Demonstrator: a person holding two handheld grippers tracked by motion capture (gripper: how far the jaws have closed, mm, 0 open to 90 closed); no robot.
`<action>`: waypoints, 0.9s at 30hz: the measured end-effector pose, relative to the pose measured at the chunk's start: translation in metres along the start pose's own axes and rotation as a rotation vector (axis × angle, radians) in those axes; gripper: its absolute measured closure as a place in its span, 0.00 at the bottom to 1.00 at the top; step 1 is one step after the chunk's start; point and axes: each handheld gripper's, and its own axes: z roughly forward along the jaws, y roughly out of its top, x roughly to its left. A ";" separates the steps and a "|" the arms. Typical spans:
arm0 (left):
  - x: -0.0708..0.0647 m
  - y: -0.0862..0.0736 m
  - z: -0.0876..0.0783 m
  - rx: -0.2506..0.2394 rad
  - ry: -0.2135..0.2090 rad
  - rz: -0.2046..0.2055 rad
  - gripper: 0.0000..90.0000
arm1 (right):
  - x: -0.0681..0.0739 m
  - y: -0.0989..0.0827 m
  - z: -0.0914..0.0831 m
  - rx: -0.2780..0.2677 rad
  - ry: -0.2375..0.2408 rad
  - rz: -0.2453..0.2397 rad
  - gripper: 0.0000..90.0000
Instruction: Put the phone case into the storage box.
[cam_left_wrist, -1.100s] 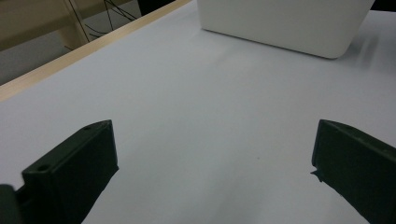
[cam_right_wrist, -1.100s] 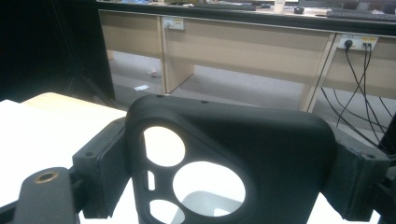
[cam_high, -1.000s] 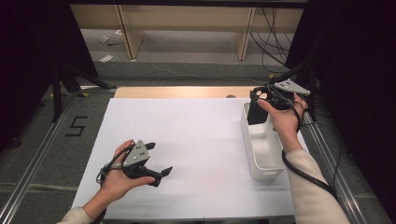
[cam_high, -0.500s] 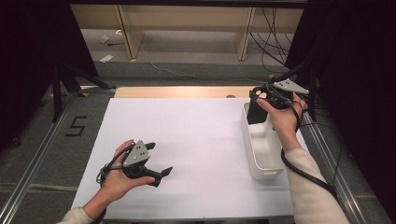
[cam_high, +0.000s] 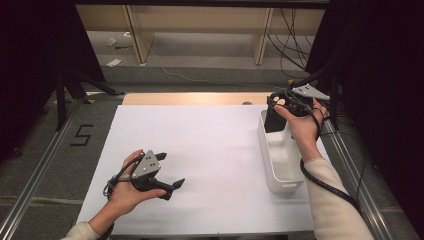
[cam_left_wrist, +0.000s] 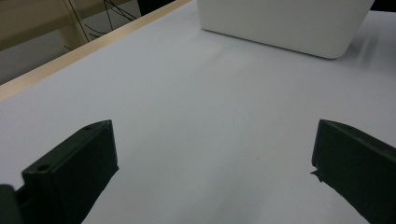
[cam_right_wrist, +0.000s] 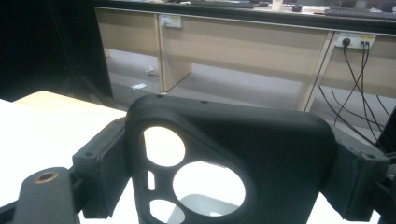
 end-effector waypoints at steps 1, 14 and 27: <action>0.000 0.000 0.000 0.000 0.000 0.000 0.00 | 0.000 0.000 0.000 0.001 -0.001 0.000 0.18; 0.000 0.000 0.000 0.001 -0.001 -0.001 0.00 | -0.001 -0.001 0.004 0.007 -0.003 0.000 0.18; 0.000 0.000 0.000 0.000 -0.002 -0.001 0.00 | -0.002 -0.001 0.007 0.010 -0.005 -0.005 0.18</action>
